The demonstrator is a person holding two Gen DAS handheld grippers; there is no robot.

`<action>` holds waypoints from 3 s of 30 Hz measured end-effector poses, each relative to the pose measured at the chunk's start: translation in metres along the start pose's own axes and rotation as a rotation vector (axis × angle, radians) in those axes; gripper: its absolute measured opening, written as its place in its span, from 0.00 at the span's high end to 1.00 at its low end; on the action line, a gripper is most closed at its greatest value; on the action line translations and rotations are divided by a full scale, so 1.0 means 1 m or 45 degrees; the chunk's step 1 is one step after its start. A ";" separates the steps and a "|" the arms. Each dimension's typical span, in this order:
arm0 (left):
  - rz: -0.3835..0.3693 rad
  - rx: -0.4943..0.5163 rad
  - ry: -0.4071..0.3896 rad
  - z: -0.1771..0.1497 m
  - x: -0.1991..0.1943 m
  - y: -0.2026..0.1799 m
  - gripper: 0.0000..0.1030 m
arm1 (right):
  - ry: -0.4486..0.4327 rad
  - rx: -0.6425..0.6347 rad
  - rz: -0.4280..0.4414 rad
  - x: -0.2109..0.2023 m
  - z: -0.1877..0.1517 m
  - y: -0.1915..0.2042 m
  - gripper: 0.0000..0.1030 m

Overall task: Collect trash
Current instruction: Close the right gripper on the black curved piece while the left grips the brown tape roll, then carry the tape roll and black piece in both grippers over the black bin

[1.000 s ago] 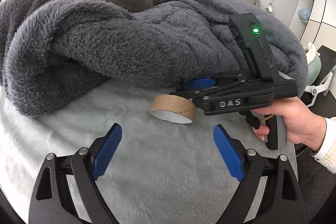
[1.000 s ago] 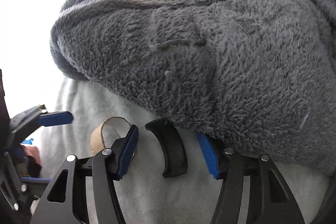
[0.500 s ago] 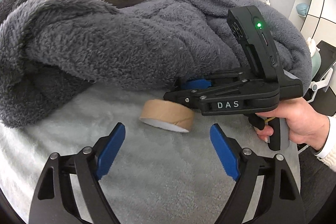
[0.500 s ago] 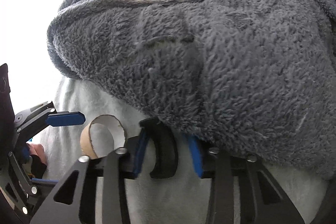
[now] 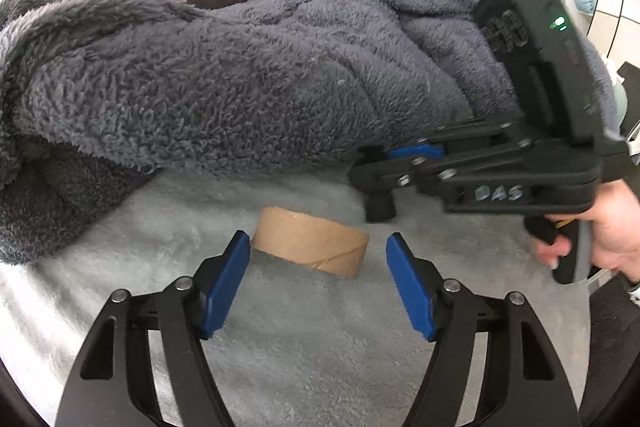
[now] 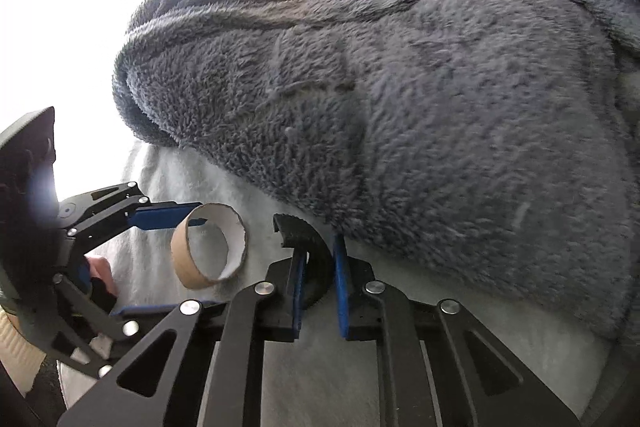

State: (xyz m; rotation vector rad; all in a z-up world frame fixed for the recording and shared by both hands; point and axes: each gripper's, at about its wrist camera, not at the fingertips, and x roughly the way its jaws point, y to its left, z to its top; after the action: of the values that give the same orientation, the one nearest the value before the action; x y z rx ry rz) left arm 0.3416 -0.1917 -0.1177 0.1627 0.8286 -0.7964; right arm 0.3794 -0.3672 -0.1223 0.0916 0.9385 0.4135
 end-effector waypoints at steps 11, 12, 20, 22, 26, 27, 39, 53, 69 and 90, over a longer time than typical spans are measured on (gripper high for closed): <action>0.090 0.039 -0.028 0.007 0.004 -0.009 0.44 | -0.035 0.019 -0.024 -0.039 -0.018 -0.001 0.91; 0.098 0.048 -0.030 0.007 0.004 -0.011 0.44 | -0.038 0.018 -0.032 -0.041 -0.016 0.002 0.91; 0.118 -0.009 -0.088 0.006 -0.014 -0.012 0.44 | -0.049 0.021 -0.062 -0.059 -0.015 0.018 0.91; 0.126 -0.023 -0.088 0.003 -0.019 -0.012 0.44 | -0.050 0.020 -0.066 -0.059 -0.016 0.024 0.91; 0.168 -0.035 -0.090 -0.003 -0.029 -0.016 0.44 | -0.074 0.004 -0.070 -0.067 -0.020 0.038 0.91; 0.172 -0.045 -0.096 -0.006 -0.033 -0.017 0.44 | -0.079 0.005 -0.063 -0.067 -0.021 0.041 0.91; 0.341 -0.182 -0.145 -0.038 -0.083 -0.020 0.44 | -0.129 -0.005 -0.024 -0.087 -0.045 0.087 0.91; 0.496 -0.300 -0.143 -0.097 -0.156 -0.026 0.44 | -0.149 -0.089 0.041 -0.097 -0.080 0.165 0.91; 0.691 -0.511 -0.092 -0.172 -0.225 0.009 0.43 | -0.116 -0.205 0.164 -0.078 -0.106 0.264 0.91; 0.707 -0.799 0.152 -0.268 -0.266 0.089 0.43 | -0.032 -0.344 0.294 -0.025 -0.102 0.380 0.91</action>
State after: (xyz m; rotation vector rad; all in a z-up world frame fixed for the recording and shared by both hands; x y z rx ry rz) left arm 0.1340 0.1357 -0.1259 -0.1203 1.0460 0.0124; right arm 0.1692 -0.0385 -0.0670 -0.0419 0.8419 0.7477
